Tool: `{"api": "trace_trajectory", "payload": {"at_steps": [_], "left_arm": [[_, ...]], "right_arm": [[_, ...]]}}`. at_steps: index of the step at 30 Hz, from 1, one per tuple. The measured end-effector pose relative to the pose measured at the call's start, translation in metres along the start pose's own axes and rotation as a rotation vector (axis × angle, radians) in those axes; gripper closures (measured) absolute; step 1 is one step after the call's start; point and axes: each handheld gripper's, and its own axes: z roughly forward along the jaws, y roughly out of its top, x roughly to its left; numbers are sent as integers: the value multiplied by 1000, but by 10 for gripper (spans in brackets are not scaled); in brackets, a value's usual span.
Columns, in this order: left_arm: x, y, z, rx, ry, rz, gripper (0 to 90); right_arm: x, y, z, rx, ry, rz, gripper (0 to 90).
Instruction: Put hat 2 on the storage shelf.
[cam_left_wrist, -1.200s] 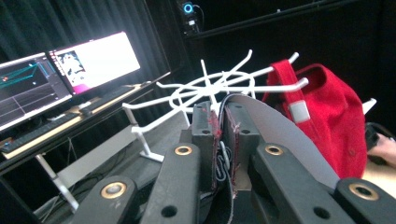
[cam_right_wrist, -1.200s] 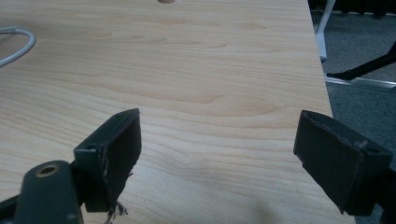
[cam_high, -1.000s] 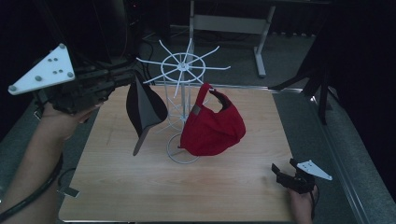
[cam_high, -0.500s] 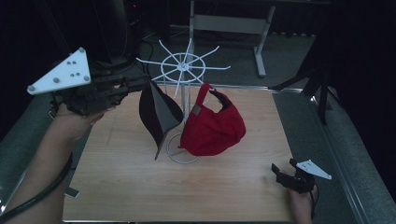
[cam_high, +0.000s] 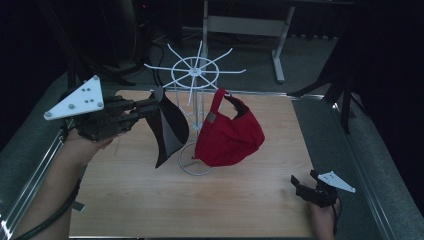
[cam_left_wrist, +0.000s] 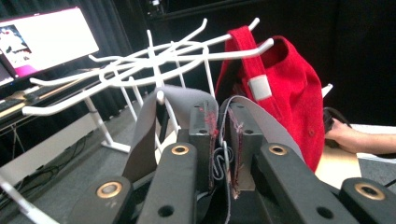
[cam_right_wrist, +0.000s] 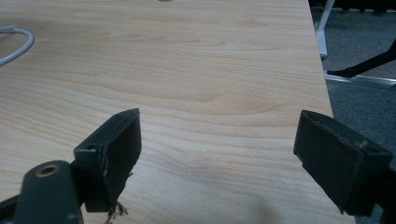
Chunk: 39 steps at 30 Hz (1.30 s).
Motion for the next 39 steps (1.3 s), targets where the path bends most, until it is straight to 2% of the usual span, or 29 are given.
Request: {"api": "trace_trajectory", "payload": {"at_steps": [7,8,17,22,26,33,39], "left_arm": [[-7,-14,3,58,4,6,651],[-7,-16,3,50,1,-2,643],[-8,-34,-5,37,9,-46,645],[-13,-41,-11,30,19,-42,645],[-18,-49,-14,33,8,-40,646],[-21,-66,-19,40,16,-67,646],[-25,-91,-21,64,19,-99,647]], "right_arm": [[0,0,0,-2,1,0,149],[0,0,0,-2,1,-1,149],[0,0,0,-2,1,-1,149],[0,0,0,-2,0,-5,149],[0,0,0,-4,2,-3,149],[0,0,0,-3,1,-6,149],[0,0,0,-2,-2,-4,149]]}}
